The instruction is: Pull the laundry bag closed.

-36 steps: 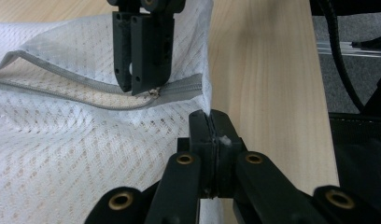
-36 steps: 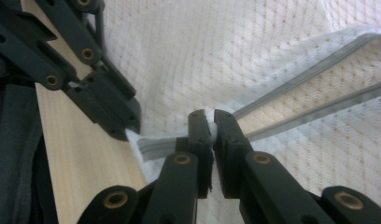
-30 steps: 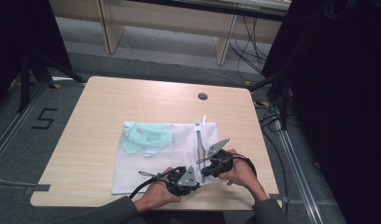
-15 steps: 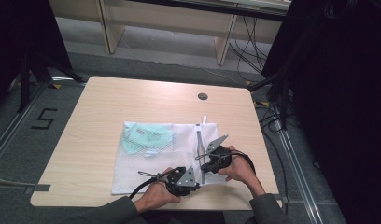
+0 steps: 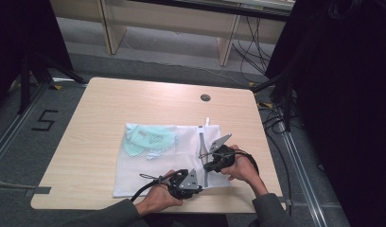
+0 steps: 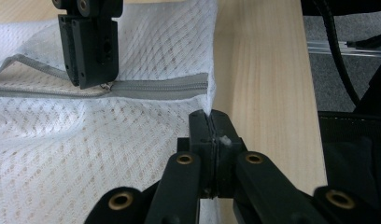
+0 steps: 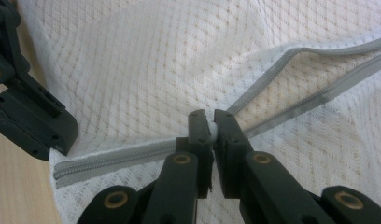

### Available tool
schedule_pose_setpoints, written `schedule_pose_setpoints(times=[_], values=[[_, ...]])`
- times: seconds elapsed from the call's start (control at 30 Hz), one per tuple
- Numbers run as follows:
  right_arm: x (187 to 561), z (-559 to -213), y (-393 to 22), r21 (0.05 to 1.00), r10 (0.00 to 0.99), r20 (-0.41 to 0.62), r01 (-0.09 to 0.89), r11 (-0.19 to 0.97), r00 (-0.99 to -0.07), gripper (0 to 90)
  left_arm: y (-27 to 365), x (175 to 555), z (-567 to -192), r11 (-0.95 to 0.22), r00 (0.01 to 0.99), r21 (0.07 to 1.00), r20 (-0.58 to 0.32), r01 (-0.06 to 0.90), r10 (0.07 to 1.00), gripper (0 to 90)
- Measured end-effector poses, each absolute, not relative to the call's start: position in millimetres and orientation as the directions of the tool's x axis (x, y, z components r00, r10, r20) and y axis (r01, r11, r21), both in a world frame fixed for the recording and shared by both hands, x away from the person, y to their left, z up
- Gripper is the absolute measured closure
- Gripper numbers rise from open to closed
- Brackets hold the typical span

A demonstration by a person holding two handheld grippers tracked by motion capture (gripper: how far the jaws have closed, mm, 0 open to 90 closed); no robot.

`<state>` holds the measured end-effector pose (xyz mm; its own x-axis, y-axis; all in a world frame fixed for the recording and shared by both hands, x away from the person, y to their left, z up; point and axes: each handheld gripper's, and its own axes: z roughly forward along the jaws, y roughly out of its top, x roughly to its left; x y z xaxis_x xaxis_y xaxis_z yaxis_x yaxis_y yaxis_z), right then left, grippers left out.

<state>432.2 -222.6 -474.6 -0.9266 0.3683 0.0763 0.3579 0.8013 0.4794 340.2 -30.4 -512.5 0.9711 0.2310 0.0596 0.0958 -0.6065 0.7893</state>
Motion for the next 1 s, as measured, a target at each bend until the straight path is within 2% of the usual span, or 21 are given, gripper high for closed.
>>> schedule_pose_setpoints(times=[0.63,0.77,1.0], values=[[443.4,-472.9,-221.1,0.473,0.389,0.065,0.372,0.799,-0.919,86.7,-29.9,335.6,-511.4,-0.612,0.975,0.786,0.057,0.09,0.216,88.8],[447.1,-472.7,-220.0,0.48,0.377,0.031,0.344,0.807,-0.926,86.7,-29.7,332.2,-510.5,-0.604,0.976,0.792,0.05,0.09,0.211,88.9],[449.6,-473.3,-219.0,0.471,0.396,0.058,0.375,0.799,-0.917,86.7,-28.1,332.1,-509.9,-0.601,0.975,0.794,0.047,0.096,0.218,88.9]])
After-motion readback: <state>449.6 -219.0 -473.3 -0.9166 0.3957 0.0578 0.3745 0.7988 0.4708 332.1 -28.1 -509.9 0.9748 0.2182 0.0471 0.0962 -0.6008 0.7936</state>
